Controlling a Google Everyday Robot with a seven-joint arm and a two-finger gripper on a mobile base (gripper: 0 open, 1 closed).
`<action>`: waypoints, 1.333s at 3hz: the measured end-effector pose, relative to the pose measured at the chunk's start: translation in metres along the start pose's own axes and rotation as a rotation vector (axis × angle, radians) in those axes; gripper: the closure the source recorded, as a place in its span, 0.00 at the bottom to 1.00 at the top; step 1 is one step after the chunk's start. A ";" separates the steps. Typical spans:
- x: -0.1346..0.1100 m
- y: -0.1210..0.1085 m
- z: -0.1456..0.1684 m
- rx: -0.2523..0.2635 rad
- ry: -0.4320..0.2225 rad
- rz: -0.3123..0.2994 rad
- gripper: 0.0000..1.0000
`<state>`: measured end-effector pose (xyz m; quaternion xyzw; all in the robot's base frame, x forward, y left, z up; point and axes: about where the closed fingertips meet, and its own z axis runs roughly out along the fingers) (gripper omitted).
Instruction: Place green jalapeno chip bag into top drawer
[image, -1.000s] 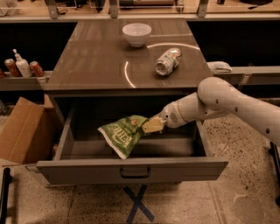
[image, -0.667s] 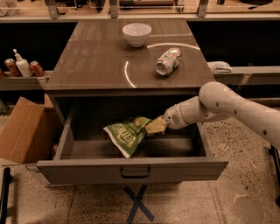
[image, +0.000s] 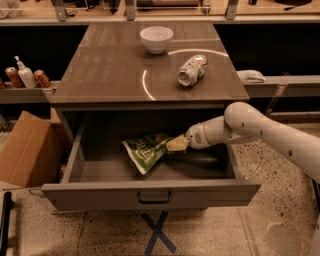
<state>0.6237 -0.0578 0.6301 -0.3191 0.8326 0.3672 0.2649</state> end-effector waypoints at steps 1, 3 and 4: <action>-0.002 -0.007 0.009 -0.014 -0.016 0.004 0.15; -0.019 0.020 -0.032 0.033 -0.033 -0.062 0.00; -0.040 0.055 -0.067 0.085 0.006 -0.134 0.00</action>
Offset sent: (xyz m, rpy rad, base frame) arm 0.0008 -0.0103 0.0229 0.0096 -0.0503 -0.0061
